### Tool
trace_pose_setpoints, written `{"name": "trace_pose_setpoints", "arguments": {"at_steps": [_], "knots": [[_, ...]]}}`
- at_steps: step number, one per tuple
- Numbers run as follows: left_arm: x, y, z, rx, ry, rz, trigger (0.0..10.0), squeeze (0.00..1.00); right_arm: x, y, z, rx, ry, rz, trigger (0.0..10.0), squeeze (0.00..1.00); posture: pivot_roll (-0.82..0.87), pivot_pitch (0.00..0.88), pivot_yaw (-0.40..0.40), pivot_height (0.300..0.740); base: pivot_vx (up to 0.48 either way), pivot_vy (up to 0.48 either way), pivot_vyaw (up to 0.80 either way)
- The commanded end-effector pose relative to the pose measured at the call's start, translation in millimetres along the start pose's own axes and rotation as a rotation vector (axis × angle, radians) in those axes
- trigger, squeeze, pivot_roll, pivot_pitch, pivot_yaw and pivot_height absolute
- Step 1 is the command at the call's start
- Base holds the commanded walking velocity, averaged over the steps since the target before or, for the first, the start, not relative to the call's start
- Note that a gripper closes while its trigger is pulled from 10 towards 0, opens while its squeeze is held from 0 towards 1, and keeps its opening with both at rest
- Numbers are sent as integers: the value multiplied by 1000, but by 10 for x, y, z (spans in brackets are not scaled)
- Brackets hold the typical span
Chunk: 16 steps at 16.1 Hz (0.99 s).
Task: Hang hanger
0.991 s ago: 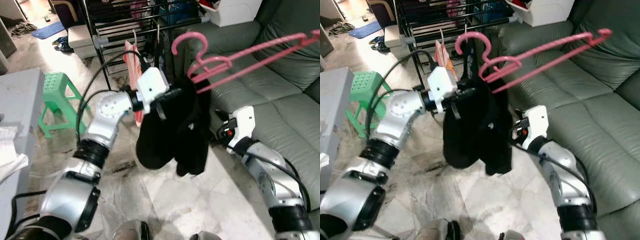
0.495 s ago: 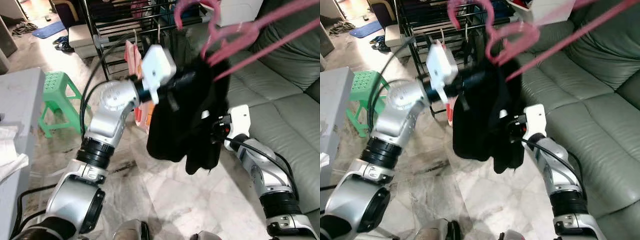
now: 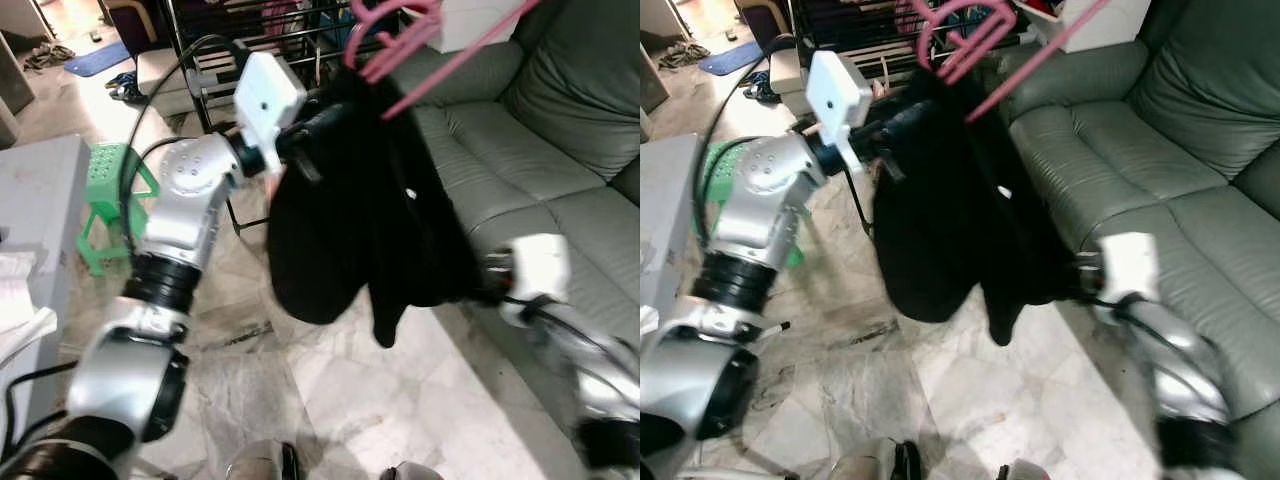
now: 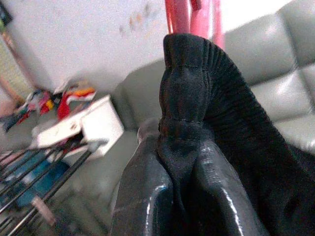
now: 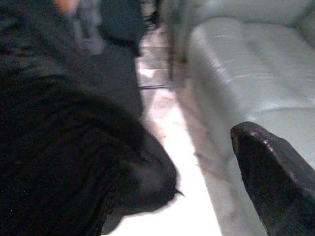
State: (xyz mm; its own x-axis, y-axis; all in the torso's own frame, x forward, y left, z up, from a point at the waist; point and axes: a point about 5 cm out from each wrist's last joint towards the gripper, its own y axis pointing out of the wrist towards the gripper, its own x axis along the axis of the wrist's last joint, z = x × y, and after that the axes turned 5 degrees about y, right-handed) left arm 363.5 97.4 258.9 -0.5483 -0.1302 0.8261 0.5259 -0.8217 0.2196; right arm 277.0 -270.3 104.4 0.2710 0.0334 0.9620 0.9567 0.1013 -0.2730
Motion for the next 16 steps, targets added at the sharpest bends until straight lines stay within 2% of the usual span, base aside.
{"name": "trace_pose_setpoints", "arguments": {"at_steps": [1, 3, 4, 6, 8, 9, 10, 13, 14, 16], "knots": [[35, -95, 185, 80, 46, 2, 0, 0, 40, -80, -163, -67, 14, 1, 0, 0, -78, 11, 55, 740, 0, 0, 0], [-52, -210, 265, 98, 58, 50, 0, 0, 198, -180, -473, -208, 8, -34, 0, 0, -83, 13, 56, 740, 0, 0, 0], [-68, -240, 258, 73, 40, 49, 0, 0, 298, -197, -596, -278, 34, -69, 0, 0, -82, 14, 55, 740, 0, 0, 0], [-114, -305, 146, -61, -38, 28, 0, 0, 552, -212, -799, -403, 59, -153, 0, 0, -81, 10, 55, 740, 0, 0, 0], [-189, -398, -52, -238, -133, 35, 0, 0, 786, -191, -922, -480, 109, -227, 0, 0, -76, 9, 53, 740, 0, 0, 0], [-223, -443, -143, -308, -173, 45, 0, 0, 876, -173, -944, -500, 120, -254, 0, 0, -73, 9, 52, 740, 0, 0, 0], [-312, -520, -287, -409, -199, 96, 0, 0, 973, -133, -922, -498, 134, -287, 0, 0, -68, 9, 49, 740, 0, 0, 0], [-527, -619, -511, -540, -182, 211, 0, 0, 1049, -60, -836, -470, 132, -317, 0, 0, -65, 9, 45, 740, 0, 0, 0], [-615, -616, -572, -548, -148, 267, 0, 0, 1043, -50, -815, -465, 135, -319, 0, 0, -74, 11, 45, 740, 0, 0, 0], [-710, -579, -599, -512, -113, 336, 0, 0, 1045, -47, -795, -457, 135, -321, 0, 0, -74, 11, 45, 740, 0, 0, 0]]}}
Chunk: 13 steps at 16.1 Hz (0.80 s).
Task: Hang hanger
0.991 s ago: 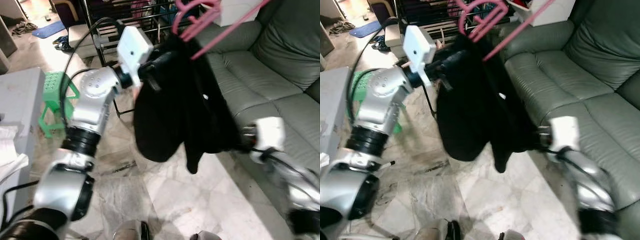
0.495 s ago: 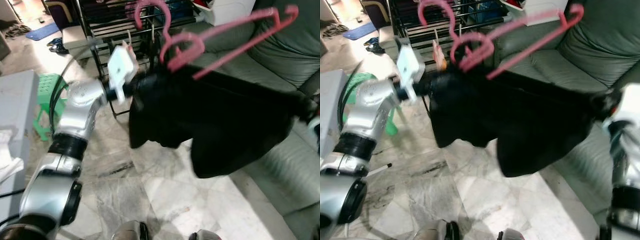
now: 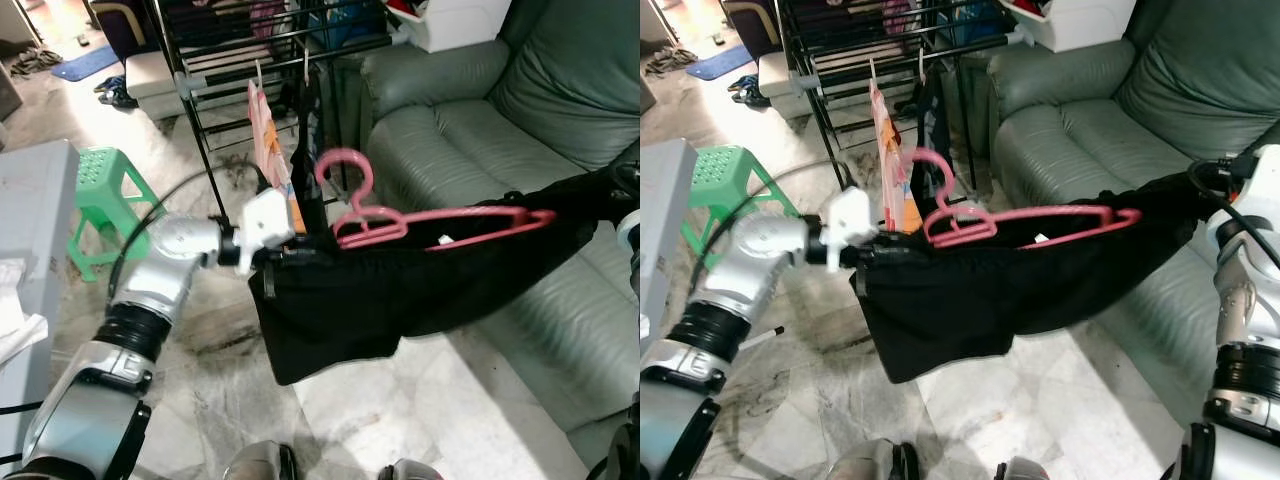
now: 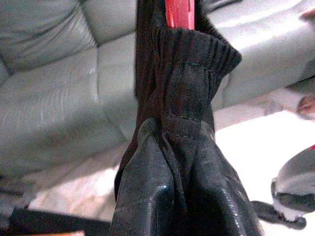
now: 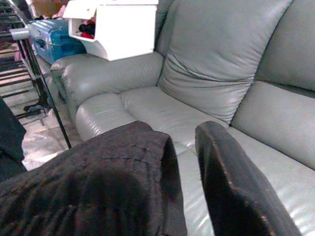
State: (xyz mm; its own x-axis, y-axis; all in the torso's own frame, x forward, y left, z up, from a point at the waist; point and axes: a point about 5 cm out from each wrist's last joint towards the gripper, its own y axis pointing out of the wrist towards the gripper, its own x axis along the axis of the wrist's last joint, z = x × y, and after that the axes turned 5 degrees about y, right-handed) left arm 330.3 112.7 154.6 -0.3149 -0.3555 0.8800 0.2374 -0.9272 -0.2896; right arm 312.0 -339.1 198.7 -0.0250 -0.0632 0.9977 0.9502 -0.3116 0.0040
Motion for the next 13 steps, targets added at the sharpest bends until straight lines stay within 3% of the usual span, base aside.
{"name": "trace_pose_setpoints", "arguments": {"at_steps": [1, 7, 9, 11, 12, 13], "knots": [[-87, -33, 63, 57, 1, 87, 0, 0, 90, -3, -52, -34, 0, -37, 0, 0, -74, 11, 45, 740, 0, 0, 0], [-220, 103, 73, 181, 10, 166, 0, 0, 76, 22, 119, 35, -27, -43, 0, 0, -80, 13, 46, 740, 0, 0, 0], [-240, 206, 21, 196, 8, 168, 0, 0, 69, 50, 281, 70, -54, -57, 0, 0, -75, 13, 48, 740, 0, 0, 0], [-266, 419, 6, 332, -13, 203, 0, 0, 96, 108, 705, 152, -55, -100, 0, 0, -72, 8, 50, 740, 0, 0, 0], [-257, 546, 26, 448, -54, 217, 0, 0, 134, 125, 1017, 211, -46, -138, 0, 0, -69, 3, 48, 740, 0, 0, 0], [-241, 610, -2, 450, -42, 217, 0, 0, 152, 129, 1160, 242, -52, -159, 0, 0, -69, 3, 48, 740, 0, 0, 0]]}}
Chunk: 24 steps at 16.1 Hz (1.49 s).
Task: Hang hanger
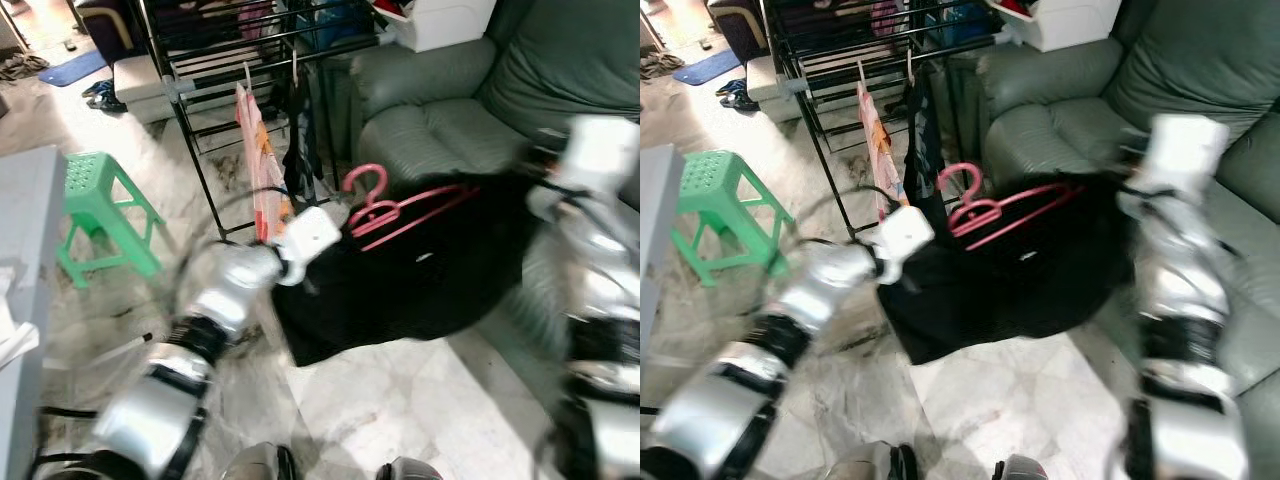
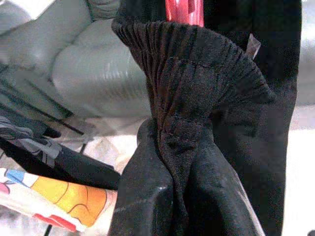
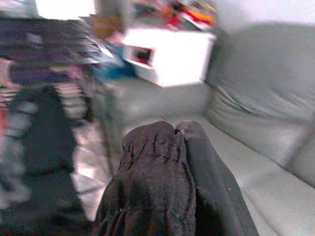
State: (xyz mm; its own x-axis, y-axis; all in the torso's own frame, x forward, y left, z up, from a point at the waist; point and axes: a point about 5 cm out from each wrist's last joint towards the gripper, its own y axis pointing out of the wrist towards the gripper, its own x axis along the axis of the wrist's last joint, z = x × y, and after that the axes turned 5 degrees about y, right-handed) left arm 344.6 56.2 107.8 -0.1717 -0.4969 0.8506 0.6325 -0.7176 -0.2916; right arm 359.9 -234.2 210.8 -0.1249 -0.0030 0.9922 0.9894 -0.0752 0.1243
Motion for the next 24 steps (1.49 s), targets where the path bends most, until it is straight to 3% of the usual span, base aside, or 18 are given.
{"name": "trace_pose_setpoints", "arguments": {"at_steps": [1, 3, 7, 10, 12, 15, 16, 17, 18, 19, 20, 21, 24], "knots": [[30, 10, 80, 53, 33, 22, 0, 0, 123, 54, 148, 30, -14, -60, 0, 0, -69, 3, 48, 740, 0, 0, 0], [8, 98, 29, 142, -29, 71, 0, 0, 145, 107, 534, 132, -12, -70, 0, 0, -64, 0, 45, 740, 0, 0, 0], [-55, 88, 173, 387, -199, 123, 0, 0, 1, 26, 832, 259, -21, -10, 0, 0, -70, 0, 45, 740, 0, 0, 0], [-123, 34, 282, 528, -331, 160, 0, 0, -344, -264, 1063, 555, -113, 165, 0, 0, -73, 1, 44, 740, 0, 0, 0], [-167, -16, 362, 602, -375, 181, 0, 0, -519, -594, 1205, 795, -158, 233, 0, 0, -73, 1, 44, 740, 0, 0, 0], [-182, -27, 384, 625, -408, 189, 0, 0, -564, -837, 1282, 951, -140, 269, 0, 0, -78, 4, 46, 740, 0, 0, 0], [-169, -25, 393, 628, -413, 181, 0, 0, -613, -866, 1271, 949, -180, 282, 2510, 0, -78, 4, 46, 740, 0, 0, 0], [-156, -26, 406, 633, -414, 175, 0, 0, -656, -840, 1233, 912, -242, 282, 8588, 0, -77, 4, 46, 740, 0, 0, 0], [-135, -24, 424, 629, -392, 166, 0, 0, -695, -816, 1163, 876, -305, 284, 10000, 400, -77, 4, 46, 740, 0, 0, 0], [-117, -30, 444, 627, -370, 155, 0, 0, -722, -793, 1080, 839, -385, 274, 10000, 1000, -77, 4, 46, 740, 0, 0, 0], [-104, -43, 469, 622, -350, 143, 0, 0, -734, -772, 967, 800, -506, 250, 10000, 1000, -77, 4, 46, 740, 0, 0, 0], [-125, -76, 501, 630, -344, 145, 0, 0, -723, -758, 880, 767, -564, 227, 10000, 1000, -77, 4, 46, 740, 0, 0, 0], [-134, -90, 515, 632, -342, 145, 0, 0, -719, -759, 839, 762, -592, 218, 10000, 1000, -69, 6, 43, 740, 0, 0, 0]]}}
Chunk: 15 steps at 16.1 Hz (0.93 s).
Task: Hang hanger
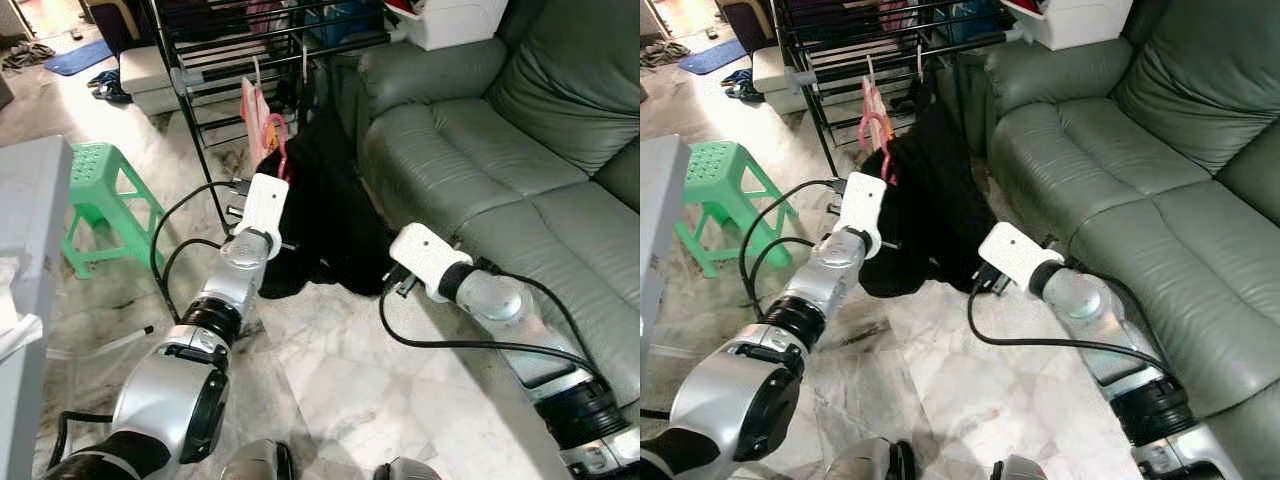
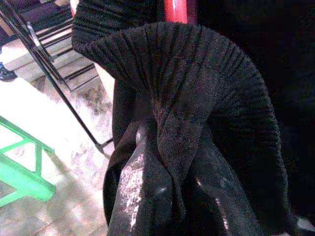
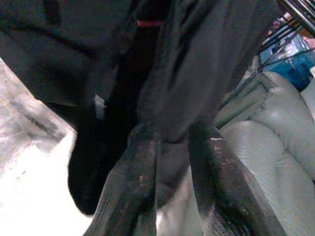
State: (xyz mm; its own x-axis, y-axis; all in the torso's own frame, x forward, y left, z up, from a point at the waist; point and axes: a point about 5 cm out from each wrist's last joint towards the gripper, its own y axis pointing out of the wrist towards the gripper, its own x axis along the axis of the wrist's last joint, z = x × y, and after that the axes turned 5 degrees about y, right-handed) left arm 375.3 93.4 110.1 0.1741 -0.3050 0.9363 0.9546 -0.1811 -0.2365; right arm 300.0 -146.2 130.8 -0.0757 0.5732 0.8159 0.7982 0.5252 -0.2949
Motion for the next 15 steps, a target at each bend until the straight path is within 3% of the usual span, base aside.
{"name": "trace_pose_setpoints", "arguments": {"at_steps": [1, 13, 14, 15], "knots": [[113, 16, 51, 9, 15, -45, 0, 0, 11, 7, 9, 4, -6, -5, 10000, 1000, -69, 6, 43, 740, 0, 0, 0], [113, 16, 51, 9, 15, -45, 0, 0, 11, 7, 9, 4, -6, -5, 10000, 1000, -69, 6, 43, 740, 0, 0, 0], [109, 15, 69, 10, 17, -45, 0, 0, -16, -13, -2, -1, -42, -7, 10000, 1000, -69, 6, 43, 740, 0, 0, 0], [142, -81, 378, -231, 283, -166, 0, 0, -60, -425, -361, 81, -1, -50, 10000, 1000, -73, 21, 61, 740, 0, 0, 0]]}}
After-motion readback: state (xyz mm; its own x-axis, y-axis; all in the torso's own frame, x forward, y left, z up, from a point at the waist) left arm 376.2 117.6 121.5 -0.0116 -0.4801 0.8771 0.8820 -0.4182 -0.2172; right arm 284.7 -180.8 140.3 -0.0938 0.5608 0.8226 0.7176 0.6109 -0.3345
